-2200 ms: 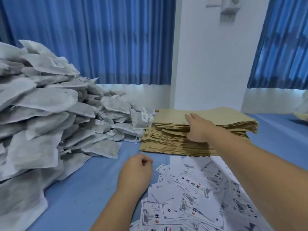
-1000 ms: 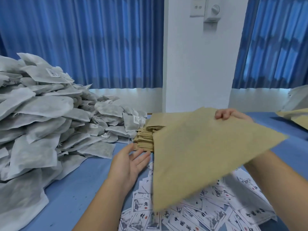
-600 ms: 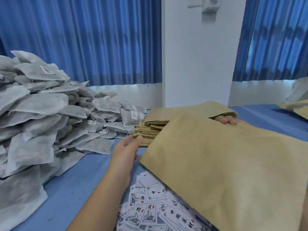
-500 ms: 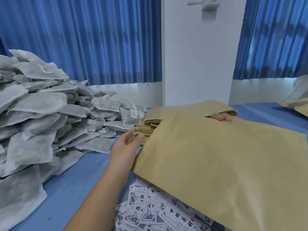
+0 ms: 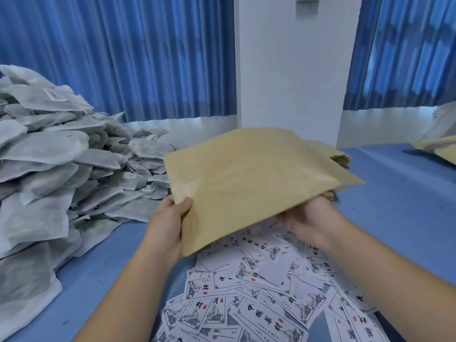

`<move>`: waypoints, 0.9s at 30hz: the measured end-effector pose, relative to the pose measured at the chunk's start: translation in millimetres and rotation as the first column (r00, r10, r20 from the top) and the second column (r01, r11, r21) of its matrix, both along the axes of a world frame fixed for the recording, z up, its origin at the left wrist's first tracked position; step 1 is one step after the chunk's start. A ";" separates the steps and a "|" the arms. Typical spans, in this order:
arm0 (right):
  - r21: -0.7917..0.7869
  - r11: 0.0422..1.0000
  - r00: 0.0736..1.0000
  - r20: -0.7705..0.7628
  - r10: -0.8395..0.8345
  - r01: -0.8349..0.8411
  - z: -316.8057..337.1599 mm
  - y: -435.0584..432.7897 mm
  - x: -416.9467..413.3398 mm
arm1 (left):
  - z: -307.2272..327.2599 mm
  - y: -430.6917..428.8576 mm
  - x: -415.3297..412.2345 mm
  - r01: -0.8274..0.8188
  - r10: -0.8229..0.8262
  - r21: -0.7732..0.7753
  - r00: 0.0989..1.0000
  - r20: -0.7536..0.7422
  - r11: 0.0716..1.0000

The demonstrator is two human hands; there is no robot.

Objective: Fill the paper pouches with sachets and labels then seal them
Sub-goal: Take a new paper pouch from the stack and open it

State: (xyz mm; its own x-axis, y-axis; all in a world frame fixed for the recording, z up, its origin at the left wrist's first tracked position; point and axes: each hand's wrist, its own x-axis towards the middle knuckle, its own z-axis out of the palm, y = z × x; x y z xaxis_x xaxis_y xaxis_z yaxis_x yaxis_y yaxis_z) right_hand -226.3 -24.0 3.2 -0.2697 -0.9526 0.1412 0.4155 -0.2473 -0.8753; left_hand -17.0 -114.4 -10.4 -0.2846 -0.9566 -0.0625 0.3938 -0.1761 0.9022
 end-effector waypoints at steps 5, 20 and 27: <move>0.298 0.954 0.761 -0.611 0.219 -0.035 -13.5 20.8 19.4 | 2.3 10.6 -9.7 0.032 -0.017 0.105 0.990 -0.140 0.994; 0.101 0.995 0.455 -0.885 0.095 -0.013 87.6 66.0 50.3 | 3.6 48.8 -25.0 0.283 -0.284 -0.031 0.958 -0.045 0.959; 0.204 0.963 0.479 -0.872 0.098 0.175 22.4 -5.9 61.5 | -4.1 46.5 -22.6 0.299 -0.283 -0.089 0.946 0.158 0.950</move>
